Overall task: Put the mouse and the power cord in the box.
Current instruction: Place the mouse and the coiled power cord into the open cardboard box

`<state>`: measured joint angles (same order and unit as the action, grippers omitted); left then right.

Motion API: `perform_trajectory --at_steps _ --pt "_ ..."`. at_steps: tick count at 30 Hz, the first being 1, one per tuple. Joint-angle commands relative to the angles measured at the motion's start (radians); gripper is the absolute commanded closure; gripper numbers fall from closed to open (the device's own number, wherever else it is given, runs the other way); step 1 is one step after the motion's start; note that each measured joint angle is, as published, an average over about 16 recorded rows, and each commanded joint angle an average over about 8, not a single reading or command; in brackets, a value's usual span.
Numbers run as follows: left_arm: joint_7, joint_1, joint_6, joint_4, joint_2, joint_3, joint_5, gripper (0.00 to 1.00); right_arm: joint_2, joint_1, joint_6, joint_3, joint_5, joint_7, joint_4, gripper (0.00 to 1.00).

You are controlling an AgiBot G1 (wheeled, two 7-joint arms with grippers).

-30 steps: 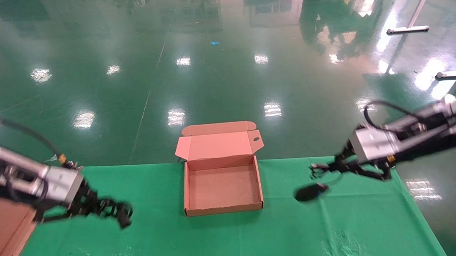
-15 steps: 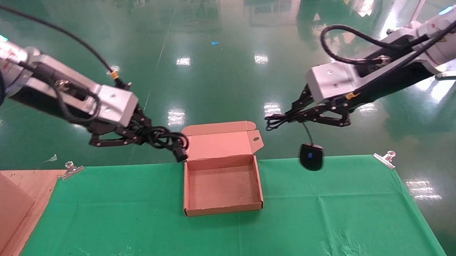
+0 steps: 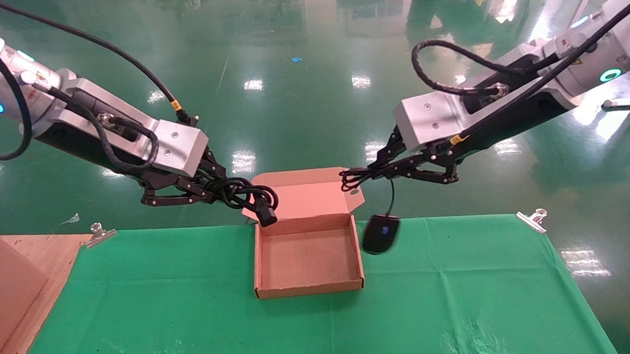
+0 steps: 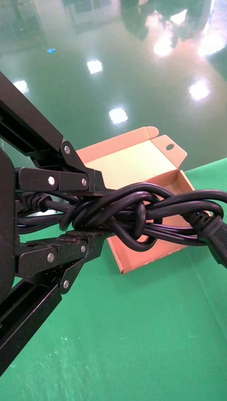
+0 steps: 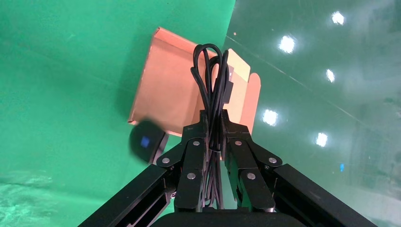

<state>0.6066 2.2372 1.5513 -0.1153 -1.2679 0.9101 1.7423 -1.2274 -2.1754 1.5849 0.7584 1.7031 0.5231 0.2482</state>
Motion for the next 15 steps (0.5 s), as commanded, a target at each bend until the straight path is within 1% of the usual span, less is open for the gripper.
perform_trajectory --at_steps 1,3,6,9,15 --pt "0.003 0.003 0.013 0.005 0.000 0.001 -0.008 1.00 0.000 0.004 0.000 0.004 -0.009 -0.009 0.012 1.00" --pt "0.016 -0.012 -0.039 -0.007 -0.005 0.007 -0.001 1.00 0.005 0.009 -0.001 0.009 -0.018 -0.016 0.025 1.00" --pt "0.023 -0.058 -0.162 -0.030 -0.021 0.012 0.012 1.00 0.016 0.020 -0.004 0.015 -0.030 -0.025 0.044 1.00" --pt "0.010 -0.124 -0.316 -0.051 -0.041 0.013 0.022 1.00 0.031 0.034 -0.006 0.020 -0.042 -0.033 0.060 1.00" --pt "-0.056 -0.283 -0.650 -0.108 -0.075 0.008 0.030 1.00 0.063 0.068 -0.012 0.028 -0.065 -0.044 0.085 1.00"
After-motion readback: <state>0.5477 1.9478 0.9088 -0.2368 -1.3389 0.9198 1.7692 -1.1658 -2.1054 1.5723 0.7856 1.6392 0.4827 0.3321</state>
